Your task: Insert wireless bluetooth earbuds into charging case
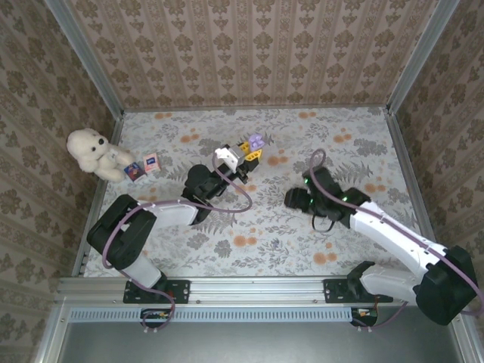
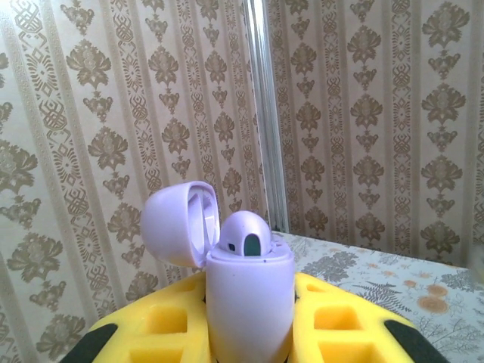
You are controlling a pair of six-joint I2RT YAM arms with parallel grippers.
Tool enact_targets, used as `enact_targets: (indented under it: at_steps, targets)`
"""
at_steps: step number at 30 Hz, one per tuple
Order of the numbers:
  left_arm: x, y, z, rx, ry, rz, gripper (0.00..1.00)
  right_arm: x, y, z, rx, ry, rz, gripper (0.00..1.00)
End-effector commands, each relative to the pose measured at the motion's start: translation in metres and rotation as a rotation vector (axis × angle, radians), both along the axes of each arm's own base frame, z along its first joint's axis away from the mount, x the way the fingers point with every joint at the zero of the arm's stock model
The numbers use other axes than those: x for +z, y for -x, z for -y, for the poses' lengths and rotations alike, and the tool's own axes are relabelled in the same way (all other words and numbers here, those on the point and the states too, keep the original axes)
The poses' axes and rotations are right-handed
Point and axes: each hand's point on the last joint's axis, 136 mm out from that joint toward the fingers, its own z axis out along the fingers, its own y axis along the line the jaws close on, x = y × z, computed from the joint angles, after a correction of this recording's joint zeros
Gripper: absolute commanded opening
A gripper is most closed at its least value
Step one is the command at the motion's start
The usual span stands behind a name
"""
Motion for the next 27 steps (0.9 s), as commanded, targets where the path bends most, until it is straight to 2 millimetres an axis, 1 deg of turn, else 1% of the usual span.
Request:
enact_targets:
  at_steps: [1,3,5,9,12,19,27]
  targets:
    - [0.017,0.002,-0.015,0.033,0.047,0.027,0.00,-0.024,0.026,-0.004,-0.065,0.026,-0.085,0.66]
    - [0.016,0.003,-0.020,0.043,0.047,0.025,0.00,-0.041,0.040,-0.012,-0.067,0.046,-0.132,0.65]
    - [0.014,0.003,-0.025,0.055,0.044,0.022,0.00,-0.051,0.047,-0.019,-0.073,0.064,-0.156,0.64]
    - [0.012,0.004,-0.037,0.079,0.044,0.021,0.00,-0.062,0.057,-0.032,-0.088,0.096,-0.182,0.60]
    - [0.010,0.005,-0.045,0.096,0.043,0.019,0.00,-0.071,0.062,-0.038,-0.105,0.127,-0.205,0.56]
    - [0.007,0.008,-0.058,0.117,0.042,0.013,0.00,-0.083,0.064,-0.050,-0.100,0.184,-0.222,0.50]
    - [0.002,0.009,-0.062,0.122,0.037,0.002,0.00,-0.089,0.064,-0.061,-0.078,0.201,-0.238,0.48]
